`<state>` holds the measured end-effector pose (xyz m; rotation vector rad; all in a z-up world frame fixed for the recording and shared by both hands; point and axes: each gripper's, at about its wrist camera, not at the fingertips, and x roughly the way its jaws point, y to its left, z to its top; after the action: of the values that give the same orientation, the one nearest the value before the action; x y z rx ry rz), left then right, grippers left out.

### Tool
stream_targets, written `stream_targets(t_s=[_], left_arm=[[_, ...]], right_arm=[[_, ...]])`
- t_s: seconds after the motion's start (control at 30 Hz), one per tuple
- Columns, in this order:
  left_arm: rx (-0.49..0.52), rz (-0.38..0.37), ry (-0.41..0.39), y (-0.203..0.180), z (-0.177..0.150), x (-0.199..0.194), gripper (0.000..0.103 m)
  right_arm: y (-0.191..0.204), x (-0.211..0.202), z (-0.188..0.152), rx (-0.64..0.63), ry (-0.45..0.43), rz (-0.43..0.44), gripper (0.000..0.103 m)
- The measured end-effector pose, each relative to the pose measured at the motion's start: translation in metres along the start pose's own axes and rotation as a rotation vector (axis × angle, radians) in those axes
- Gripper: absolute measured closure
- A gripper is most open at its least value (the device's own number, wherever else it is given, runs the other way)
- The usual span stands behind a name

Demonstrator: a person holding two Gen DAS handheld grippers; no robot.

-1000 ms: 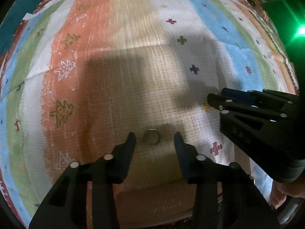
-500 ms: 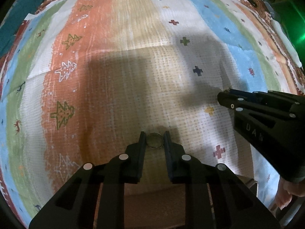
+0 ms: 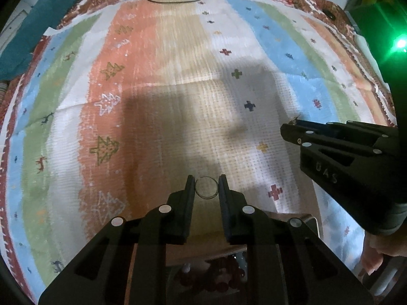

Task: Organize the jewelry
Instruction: 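Grasp the clear ring with the left gripper while the right grasps the gold charm, then lift the ring and charm and carry them over the silver tin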

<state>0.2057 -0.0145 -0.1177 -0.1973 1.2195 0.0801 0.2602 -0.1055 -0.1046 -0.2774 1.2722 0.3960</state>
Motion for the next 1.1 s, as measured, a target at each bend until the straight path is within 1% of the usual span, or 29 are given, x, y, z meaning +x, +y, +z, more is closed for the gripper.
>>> stream_targets(t_s=[0.23,0.57,0.73,1.1], left_arm=[[0.002,0.002,-0.041,-0.003,-0.002,-0.02,0.085],[0.0,-0.008,-0.096,0.0,-0.011,-0.051,0.085],[-0.003,-0.019,-0.128,0.002,-0.018,-0.066,0.085],[0.006,-0.029,-0.166,0.003,-0.035,-0.086,0.085]], right_arm=[[0.009,-0.02,-0.005,-0.016,-0.041,0.013,0.09],[0.023,-0.048,-0.023,-0.043,-0.091,0.028,0.09],[0.028,-0.06,-0.031,-0.052,-0.115,0.042,0.09],[0.037,-0.08,-0.051,-0.078,-0.15,0.052,0.09]])
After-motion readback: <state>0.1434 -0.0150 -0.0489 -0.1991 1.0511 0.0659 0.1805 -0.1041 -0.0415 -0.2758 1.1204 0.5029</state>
